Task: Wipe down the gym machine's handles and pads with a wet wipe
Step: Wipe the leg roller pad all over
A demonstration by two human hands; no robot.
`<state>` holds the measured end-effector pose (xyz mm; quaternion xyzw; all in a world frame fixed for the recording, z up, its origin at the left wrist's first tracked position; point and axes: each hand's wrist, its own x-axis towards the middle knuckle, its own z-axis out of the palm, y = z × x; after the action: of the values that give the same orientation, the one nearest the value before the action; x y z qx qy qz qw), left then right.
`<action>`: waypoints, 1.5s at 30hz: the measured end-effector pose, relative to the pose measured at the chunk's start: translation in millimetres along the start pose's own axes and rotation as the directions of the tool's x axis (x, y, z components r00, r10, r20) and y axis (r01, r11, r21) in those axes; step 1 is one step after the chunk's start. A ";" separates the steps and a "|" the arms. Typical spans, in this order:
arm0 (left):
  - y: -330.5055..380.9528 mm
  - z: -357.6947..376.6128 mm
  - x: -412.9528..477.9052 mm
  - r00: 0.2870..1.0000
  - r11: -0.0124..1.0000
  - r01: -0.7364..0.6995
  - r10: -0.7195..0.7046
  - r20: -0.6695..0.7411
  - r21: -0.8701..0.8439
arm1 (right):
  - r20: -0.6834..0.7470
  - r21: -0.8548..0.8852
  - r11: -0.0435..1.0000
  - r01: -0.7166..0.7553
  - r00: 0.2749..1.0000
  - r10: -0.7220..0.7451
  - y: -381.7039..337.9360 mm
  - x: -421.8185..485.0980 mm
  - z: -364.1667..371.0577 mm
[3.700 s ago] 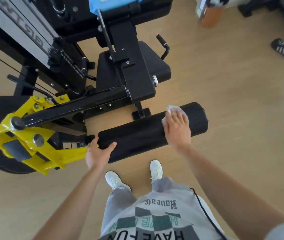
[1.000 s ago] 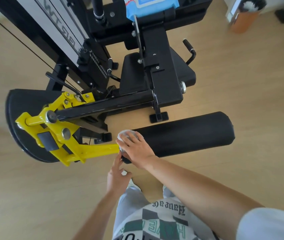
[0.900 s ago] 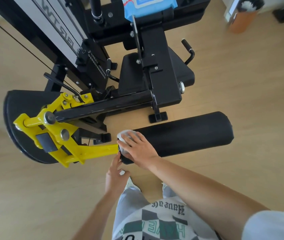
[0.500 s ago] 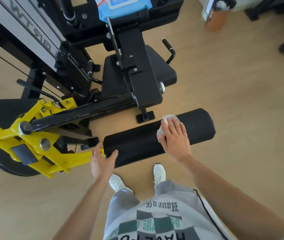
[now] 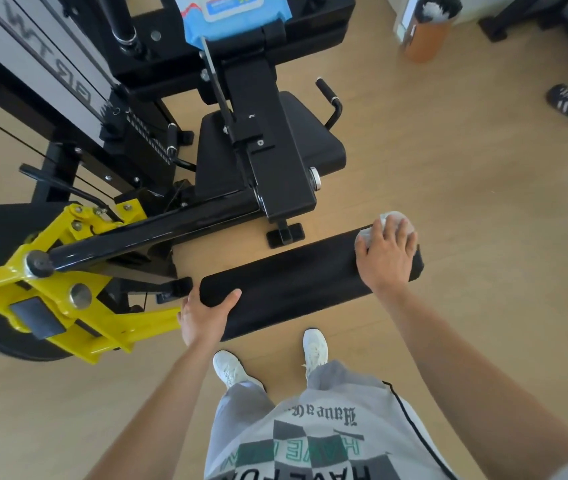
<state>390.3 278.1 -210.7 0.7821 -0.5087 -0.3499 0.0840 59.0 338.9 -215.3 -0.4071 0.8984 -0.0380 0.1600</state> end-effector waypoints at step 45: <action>-43.6 -18.4 -43.2 0.994 0.967 -0.044 0.068 0.086 -0.252 | 0.175 0.014 0.676 0.736 0.664 -0.727 -159.7 -101.5 59.8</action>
<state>423.8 331.3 -198.5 0.7332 -0.4858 -0.4453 0.1677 255.7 311.8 -214.1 -0.7394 0.6437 -0.0391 0.1935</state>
